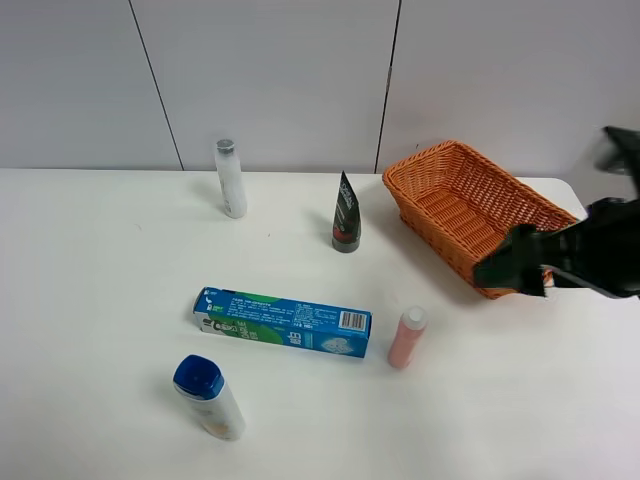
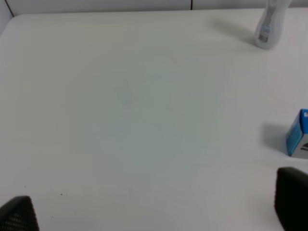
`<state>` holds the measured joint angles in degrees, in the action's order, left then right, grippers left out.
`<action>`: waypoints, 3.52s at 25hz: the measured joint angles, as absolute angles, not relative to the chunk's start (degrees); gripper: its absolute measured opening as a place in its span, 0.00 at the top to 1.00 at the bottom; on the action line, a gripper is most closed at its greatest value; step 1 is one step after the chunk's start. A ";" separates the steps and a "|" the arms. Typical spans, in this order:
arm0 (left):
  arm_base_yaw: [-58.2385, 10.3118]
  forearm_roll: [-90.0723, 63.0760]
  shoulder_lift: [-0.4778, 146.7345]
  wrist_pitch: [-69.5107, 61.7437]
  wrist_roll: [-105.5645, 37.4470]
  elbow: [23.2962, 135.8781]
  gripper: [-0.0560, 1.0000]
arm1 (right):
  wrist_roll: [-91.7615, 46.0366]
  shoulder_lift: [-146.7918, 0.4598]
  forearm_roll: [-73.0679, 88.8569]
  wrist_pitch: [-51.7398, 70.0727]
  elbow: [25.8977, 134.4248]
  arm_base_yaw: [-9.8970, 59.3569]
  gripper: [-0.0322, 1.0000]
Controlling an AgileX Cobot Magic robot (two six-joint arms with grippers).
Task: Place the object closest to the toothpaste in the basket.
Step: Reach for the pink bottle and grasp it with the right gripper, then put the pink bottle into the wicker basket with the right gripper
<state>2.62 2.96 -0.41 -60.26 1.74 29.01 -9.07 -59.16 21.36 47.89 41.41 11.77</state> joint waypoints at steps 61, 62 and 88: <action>2.62 2.96 -0.41 -60.26 1.74 29.01 0.01 | 15.47 -86.97 11.77 38.07 54.47 28.22 0.62; 2.62 2.96 -0.41 -60.26 1.74 29.01 0.01 | 15.22 -85.62 10.12 38.22 56.31 28.01 0.62; 2.62 2.96 -0.41 -60.26 1.74 29.01 0.01 | -13.47 -93.18 7.89 37.85 67.66 5.39 0.41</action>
<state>2.62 2.96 -0.41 -60.26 1.74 29.01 -13.47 -93.18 7.89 37.85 67.66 5.39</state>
